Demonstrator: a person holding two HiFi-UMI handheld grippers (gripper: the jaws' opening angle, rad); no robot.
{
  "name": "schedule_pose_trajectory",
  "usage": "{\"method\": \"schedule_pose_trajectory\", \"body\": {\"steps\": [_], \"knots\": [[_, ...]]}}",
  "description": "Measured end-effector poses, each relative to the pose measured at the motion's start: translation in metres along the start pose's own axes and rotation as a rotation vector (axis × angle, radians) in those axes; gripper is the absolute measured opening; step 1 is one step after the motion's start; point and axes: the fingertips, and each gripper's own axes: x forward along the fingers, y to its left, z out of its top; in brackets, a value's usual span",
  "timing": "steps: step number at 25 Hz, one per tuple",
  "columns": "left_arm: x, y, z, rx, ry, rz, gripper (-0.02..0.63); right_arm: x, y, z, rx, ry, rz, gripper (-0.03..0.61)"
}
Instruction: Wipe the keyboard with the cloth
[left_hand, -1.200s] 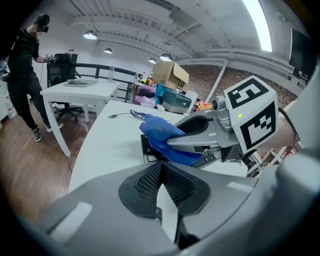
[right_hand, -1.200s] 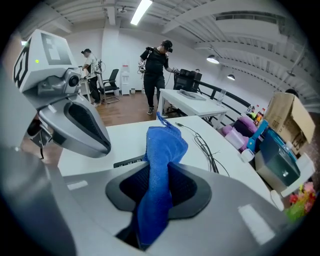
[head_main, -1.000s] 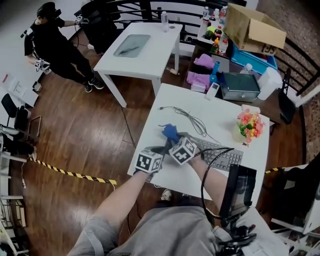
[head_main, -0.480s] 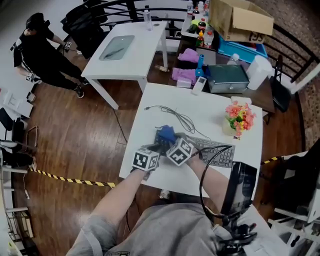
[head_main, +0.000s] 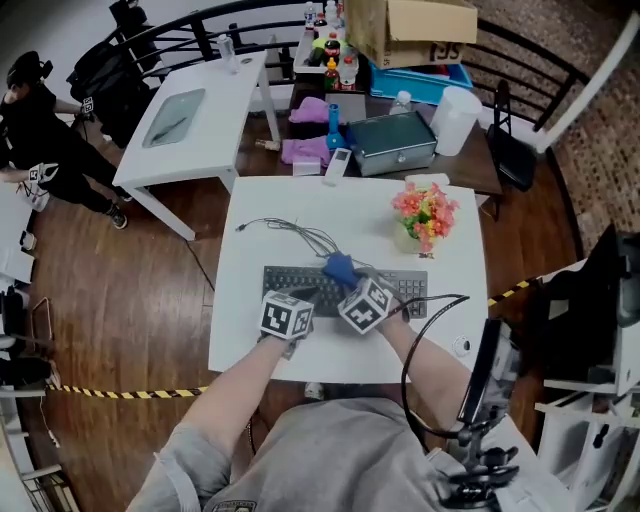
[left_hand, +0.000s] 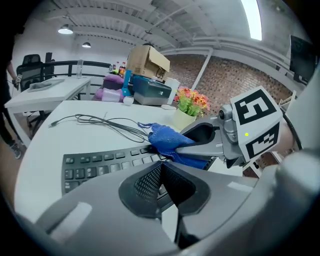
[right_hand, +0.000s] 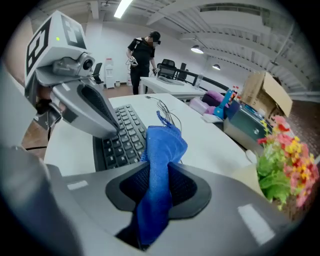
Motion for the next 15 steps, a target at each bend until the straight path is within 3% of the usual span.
{"method": "schedule_pose_trajectory", "body": {"steps": [9, 15], "knots": [[0.039, -0.052, 0.016, 0.071, 0.02, -0.098, 0.0, -0.048, -0.074, -0.1, 0.168, 0.09, -0.155, 0.109], [0.06, -0.077, 0.021, 0.091, 0.029, -0.14, 0.0, -0.066, -0.102, -0.142, 0.252, 0.115, -0.22, 0.109]]}}
